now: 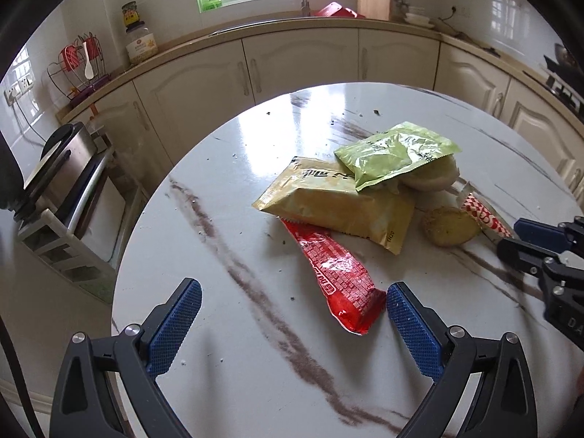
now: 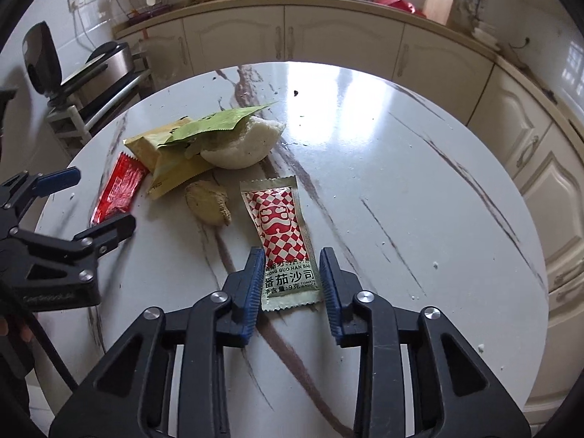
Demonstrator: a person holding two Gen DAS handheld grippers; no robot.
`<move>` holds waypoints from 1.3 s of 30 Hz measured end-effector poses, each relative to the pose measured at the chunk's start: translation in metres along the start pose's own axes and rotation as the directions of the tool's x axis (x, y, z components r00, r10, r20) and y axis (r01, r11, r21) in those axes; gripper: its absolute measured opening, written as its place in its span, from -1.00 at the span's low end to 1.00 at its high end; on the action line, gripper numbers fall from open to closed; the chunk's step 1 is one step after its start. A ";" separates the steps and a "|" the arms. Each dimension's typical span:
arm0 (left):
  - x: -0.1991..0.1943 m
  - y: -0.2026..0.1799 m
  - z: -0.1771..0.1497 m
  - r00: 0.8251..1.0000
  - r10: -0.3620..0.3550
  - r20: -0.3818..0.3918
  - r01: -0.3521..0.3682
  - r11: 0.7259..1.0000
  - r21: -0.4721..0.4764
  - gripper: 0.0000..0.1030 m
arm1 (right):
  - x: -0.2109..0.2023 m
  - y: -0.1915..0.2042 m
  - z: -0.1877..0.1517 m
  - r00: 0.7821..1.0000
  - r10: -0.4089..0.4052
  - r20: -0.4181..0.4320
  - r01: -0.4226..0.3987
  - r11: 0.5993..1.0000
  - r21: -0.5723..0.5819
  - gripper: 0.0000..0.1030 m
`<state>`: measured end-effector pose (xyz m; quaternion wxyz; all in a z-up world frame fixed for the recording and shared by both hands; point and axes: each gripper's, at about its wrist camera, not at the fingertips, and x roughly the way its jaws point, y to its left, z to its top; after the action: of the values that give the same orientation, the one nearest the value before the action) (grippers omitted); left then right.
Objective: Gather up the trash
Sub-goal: 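Grasp the red wrapper with the left gripper while the right grasps the red-white sauce packet, then lift the red wrapper with the left gripper while the right regrasps the sauce packet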
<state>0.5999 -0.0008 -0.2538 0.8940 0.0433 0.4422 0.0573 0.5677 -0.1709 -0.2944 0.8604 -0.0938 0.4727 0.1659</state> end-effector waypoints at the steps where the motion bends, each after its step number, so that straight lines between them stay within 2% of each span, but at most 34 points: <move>1: 0.001 -0.001 0.001 1.000 0.007 0.007 -0.007 1.000 0.006 0.93 | -0.001 -0.001 -0.001 1.000 0.004 0.001 -0.004 1.000 0.001 -0.58; 3: 0.007 -0.004 0.005 1.000 0.005 0.008 -0.005 1.000 0.015 0.92 | -0.006 -0.003 -0.006 0.999 0.030 0.010 -0.031 0.999 0.020 -0.59; 5: 0.011 -0.005 0.006 1.000 -0.020 0.008 0.020 1.000 0.013 0.78 | -0.011 -0.009 -0.010 0.998 0.066 0.022 -0.067 0.997 0.048 -0.63; 6: 0.013 -0.004 0.007 0.998 -0.064 0.008 0.064 0.998 0.003 0.53 | -0.015 -0.010 -0.013 0.997 0.076 0.033 -0.078 0.995 0.058 -0.65; 7: 0.014 -0.002 0.007 0.993 -0.116 0.001 0.116 0.993 -0.010 0.20 | -0.019 -0.011 -0.014 0.996 0.084 0.041 -0.087 0.994 0.062 -0.82; 8: 0.015 -0.001 0.008 0.989 -0.149 0.000 0.149 0.989 -0.019 0.14 | -0.021 -0.011 -0.015 0.995 0.088 0.048 -0.091 0.994 0.065 -0.84; 9: 0.016 -0.003 0.007 0.989 -0.150 0.003 0.150 0.989 -0.002 0.02 | -0.024 -0.011 -0.016 0.994 0.094 0.048 -0.097 0.993 0.067 -0.85; 10: 0.017 -0.005 0.007 0.986 -0.165 0.008 0.165 0.986 0.013 -0.25 | -0.025 -0.010 -0.015 0.995 0.092 0.050 -0.095 0.993 0.064 -0.86; 12: 0.018 -0.008 0.006 0.983 -0.184 0.007 0.184 0.983 0.027 -0.35 | -0.025 -0.010 -0.016 0.994 0.096 0.044 -0.099 0.993 0.067 -0.87; 15: 0.019 -0.008 0.001 0.978 -0.207 0.006 0.206 0.978 0.039 -0.64 | -0.028 -0.007 -0.020 0.994 0.092 0.055 -0.096 0.993 0.070 -0.88; 24: 0.000 0.005 -0.035 0.962 -0.273 0.007 0.272 0.961 0.056 -0.68 | -0.037 -0.003 -0.029 0.993 0.109 0.047 -0.112 0.991 0.071 -0.88; 28: -0.020 0.011 -0.053 0.957 -0.291 0.014 0.290 0.955 0.061 -0.68 | -0.035 0.009 -0.028 0.997 0.056 0.044 -0.058 0.998 0.032 -0.83; 31: -0.033 0.017 -0.067 0.955 -0.296 0.018 0.294 0.954 0.063 -0.68 | -0.028 0.016 -0.027 0.999 0.009 0.036 -0.010 1.000 0.016 -0.69; 35: -0.048 0.024 -0.076 0.952 -0.305 0.017 0.303 0.950 0.073 -0.68 | -0.021 0.025 -0.021 0.999 -0.018 0.028 0.019 1.000 -0.020 -0.32; 39: -0.054 0.026 -0.081 0.949 -0.314 0.017 0.312 0.947 0.076 -0.68 | -0.012 0.022 -0.014 1.000 -0.011 0.004 0.011 1.000 -0.015 -0.25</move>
<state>0.5013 0.0190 -0.2569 0.8959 0.0058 0.4325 -0.1018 0.5428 -0.1578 -0.2915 0.8615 -0.1026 0.4693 0.1647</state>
